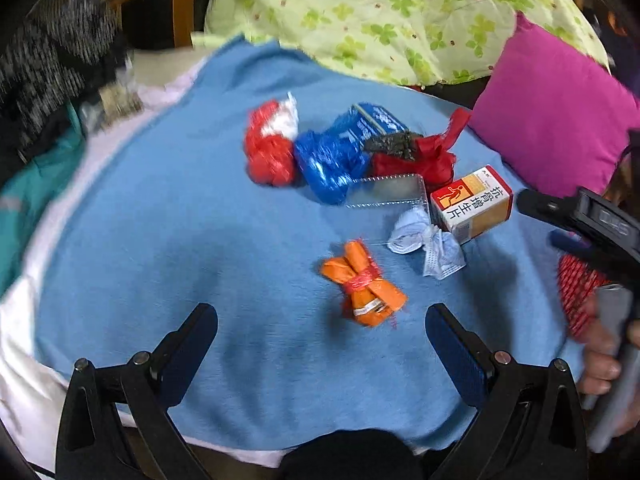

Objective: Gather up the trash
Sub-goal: 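Grasp the orange-white box with the right tool while the left tool grasps the orange tied bag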

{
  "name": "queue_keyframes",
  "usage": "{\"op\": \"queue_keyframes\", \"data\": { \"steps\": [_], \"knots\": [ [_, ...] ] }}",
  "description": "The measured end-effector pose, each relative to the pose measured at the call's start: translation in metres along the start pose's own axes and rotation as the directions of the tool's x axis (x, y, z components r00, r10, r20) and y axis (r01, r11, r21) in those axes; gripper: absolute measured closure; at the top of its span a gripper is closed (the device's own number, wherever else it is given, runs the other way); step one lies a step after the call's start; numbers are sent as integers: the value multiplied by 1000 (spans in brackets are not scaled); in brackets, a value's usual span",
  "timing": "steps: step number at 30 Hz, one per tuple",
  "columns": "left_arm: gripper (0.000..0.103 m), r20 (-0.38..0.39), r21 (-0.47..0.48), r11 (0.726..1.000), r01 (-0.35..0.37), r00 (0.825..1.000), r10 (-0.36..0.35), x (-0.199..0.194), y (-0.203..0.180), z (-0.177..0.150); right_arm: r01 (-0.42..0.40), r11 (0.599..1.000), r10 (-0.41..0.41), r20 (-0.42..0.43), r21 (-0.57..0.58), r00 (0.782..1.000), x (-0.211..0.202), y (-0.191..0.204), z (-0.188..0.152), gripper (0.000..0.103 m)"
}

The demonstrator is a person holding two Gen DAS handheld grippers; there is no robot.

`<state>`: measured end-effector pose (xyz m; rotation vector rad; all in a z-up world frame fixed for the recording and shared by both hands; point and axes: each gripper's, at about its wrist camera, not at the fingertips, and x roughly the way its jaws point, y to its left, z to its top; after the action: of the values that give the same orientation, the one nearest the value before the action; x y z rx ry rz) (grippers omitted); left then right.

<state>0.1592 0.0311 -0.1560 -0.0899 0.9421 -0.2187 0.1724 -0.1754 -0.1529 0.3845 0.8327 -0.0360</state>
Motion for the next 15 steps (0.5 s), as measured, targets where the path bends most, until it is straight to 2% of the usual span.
{"op": "queue_keyframes", "data": {
  "steps": [4,7,8,9,10,11,13,15],
  "knots": [
    [2,-34,-35,998,51,998,-52,27,-2,4,-68,982,68,1,176,998,33,-22,12,1],
    [17,-82,-57,994,88,992,-93,50,-6,6,-111,955,116,-3,274,993,48,-33,19,1],
    [26,-98,-69,991,110,988,-117,56,-7,6,-112,949,121,-12,293,993,52,-36,20,2],
    [33,-117,-82,989,126,984,-135,62,-9,6,-118,942,132,-22,316,991,58,-38,21,8],
    [37,-139,-91,987,129,980,-141,69,-10,5,-124,936,143,-36,330,989,64,-40,20,18],
    [40,-150,-96,987,131,978,-144,73,-10,4,-129,931,155,-51,341,987,69,-42,20,22],
    [47,-134,-85,987,135,980,-146,72,-11,1,-175,913,207,-48,369,977,75,-45,19,43],
    [71,-128,-81,984,158,978,-167,70,-9,1,-201,908,227,-28,368,973,72,-45,18,49]
  ]
}}
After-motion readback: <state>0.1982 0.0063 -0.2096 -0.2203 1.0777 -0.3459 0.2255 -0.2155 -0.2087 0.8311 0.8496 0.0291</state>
